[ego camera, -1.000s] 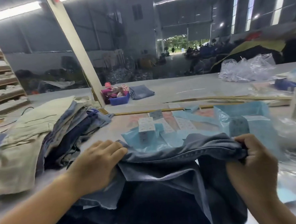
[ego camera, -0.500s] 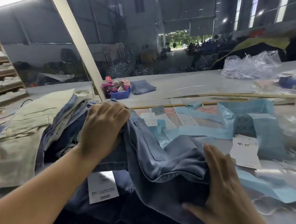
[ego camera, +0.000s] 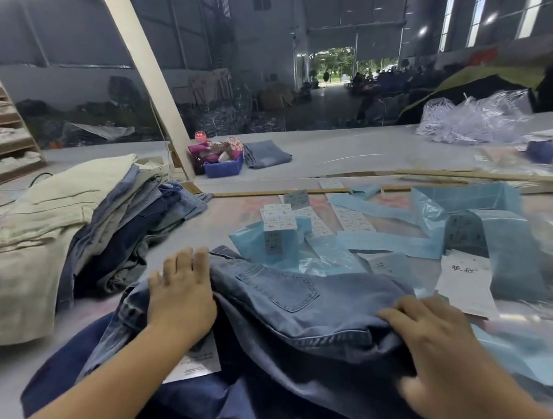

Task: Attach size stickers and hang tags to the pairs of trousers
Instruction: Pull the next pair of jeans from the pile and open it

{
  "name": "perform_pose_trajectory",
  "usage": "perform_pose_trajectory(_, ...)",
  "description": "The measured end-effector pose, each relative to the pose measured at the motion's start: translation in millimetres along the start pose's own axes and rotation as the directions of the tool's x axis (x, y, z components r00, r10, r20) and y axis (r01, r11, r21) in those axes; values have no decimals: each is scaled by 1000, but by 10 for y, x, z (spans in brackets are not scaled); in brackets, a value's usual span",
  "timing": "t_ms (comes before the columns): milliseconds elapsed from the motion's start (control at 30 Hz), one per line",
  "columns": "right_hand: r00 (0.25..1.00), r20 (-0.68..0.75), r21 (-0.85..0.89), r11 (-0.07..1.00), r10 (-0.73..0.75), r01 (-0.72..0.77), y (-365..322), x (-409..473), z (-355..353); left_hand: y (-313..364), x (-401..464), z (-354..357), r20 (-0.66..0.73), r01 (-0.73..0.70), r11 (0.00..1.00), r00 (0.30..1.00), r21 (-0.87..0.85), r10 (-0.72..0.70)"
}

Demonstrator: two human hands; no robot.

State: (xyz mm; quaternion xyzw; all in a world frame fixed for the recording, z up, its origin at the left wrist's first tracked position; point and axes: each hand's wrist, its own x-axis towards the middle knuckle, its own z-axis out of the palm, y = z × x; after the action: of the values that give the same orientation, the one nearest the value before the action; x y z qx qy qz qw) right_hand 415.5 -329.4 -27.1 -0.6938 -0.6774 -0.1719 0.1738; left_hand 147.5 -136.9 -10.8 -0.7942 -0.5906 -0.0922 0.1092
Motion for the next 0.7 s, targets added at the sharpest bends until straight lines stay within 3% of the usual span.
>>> perform_pose_trajectory(100,998,66,-116,993,-10,17,-331,13,-17,200,130,-116,-79,21,972,996,-232,-41)
perform_pose_trajectory(167,991,122,-131,989,-48,64,-541,62,27,341,234,-211,-211,-57,937,977,-345,-19)
perform_pose_trajectory(200,973,226,-132,987,-57,89,-615,106,9,408,267,-252,-294,-123,920,956,-371,10)
perform_pose_trajectory(267,904,426,-103,995,33,12,-630,288,-61,494,313,-299,-426,-257,905,899,-338,96)
perform_pose_trajectory(333,906,413,-106,993,89,-50,-469,387,-81,491,366,-282,-479,-318,928,856,-194,193)
perform_pose_trajectory(367,931,352,-112,992,95,-59,-374,410,-90,467,383,-256,-448,-305,946,865,-112,226)
perform_pose_trajectory(500,977,85,-54,980,197,-193,20,430,-65,394,331,-59,-81,-182,969,977,166,198)
perform_pose_trajectory(600,959,138,-125,965,247,-230,61,463,-30,477,187,41,-38,-206,950,975,236,220)
perform_pose_trajectory(700,932,271,-161,966,240,-201,25,464,-51,637,41,163,-56,-420,889,898,182,436)
